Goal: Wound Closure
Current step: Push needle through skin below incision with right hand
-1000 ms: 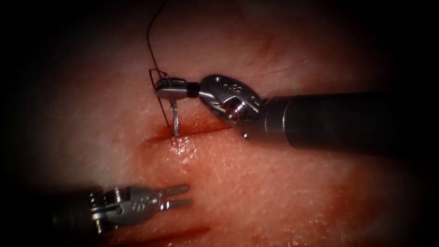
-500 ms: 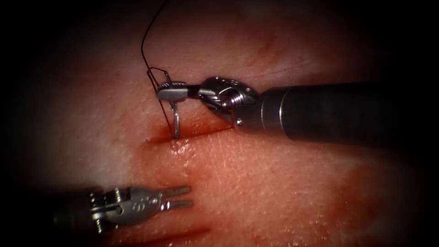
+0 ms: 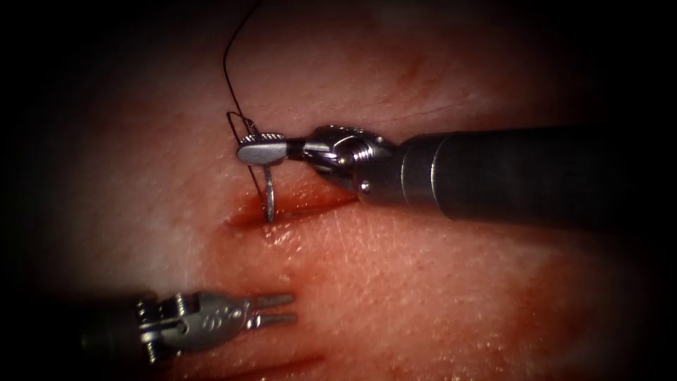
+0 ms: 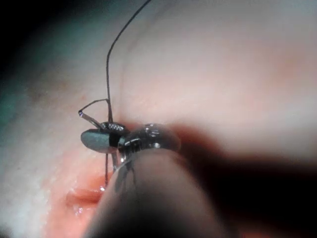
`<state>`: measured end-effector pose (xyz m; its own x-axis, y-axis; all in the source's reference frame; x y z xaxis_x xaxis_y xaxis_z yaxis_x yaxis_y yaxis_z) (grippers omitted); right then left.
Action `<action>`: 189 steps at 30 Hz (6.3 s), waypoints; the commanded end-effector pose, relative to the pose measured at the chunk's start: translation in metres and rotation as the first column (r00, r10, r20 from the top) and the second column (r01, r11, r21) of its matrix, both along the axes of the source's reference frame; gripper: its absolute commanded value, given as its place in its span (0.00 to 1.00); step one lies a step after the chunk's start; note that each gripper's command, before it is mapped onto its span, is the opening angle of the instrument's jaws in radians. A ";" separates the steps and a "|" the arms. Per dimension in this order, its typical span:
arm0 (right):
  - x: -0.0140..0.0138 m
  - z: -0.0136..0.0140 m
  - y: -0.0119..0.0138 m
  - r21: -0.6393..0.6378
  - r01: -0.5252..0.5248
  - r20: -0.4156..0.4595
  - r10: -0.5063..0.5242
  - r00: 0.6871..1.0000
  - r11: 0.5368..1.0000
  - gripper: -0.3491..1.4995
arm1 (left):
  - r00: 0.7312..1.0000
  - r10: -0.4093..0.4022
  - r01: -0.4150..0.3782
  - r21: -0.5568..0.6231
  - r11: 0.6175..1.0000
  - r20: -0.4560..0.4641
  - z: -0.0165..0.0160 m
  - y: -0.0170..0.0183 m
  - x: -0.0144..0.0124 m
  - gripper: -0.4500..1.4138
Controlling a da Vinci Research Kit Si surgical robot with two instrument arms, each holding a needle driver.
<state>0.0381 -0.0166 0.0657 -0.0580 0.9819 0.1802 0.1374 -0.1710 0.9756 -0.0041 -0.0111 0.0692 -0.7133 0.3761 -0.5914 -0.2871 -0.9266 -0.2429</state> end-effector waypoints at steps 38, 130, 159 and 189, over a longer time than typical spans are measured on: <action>-0.0028 -0.0006 0.0059 -0.453 -0.156 0.278 0.306 0.911 0.878 0.66 | 1.000 0.007 -0.007 0.006 1.000 -0.012 0.0001 -0.0004 -0.0003 0.14; -0.0016 0.0009 0.0099 -0.897 0.158 0.267 0.220 0.938 0.413 0.00 | 1.000 0.020 -0.020 0.012 1.000 -0.024 -0.0001 -0.0016 0.0004 0.14; -0.0003 0.0017 0.0086 -0.737 0.115 0.122 -0.036 0.992 0.666 0.00 | 0.999 0.023 -0.023 0.011 1.000 -0.022 0.0000 -0.0016 0.0007 0.14; 0.0013 0.0026 0.0007 0.211 0.089 -0.049 -0.080 0.996 0.974 0.00 | 0.999 0.025 -0.025 0.012 1.000 -0.021 0.0000 -0.0015 0.0010 0.12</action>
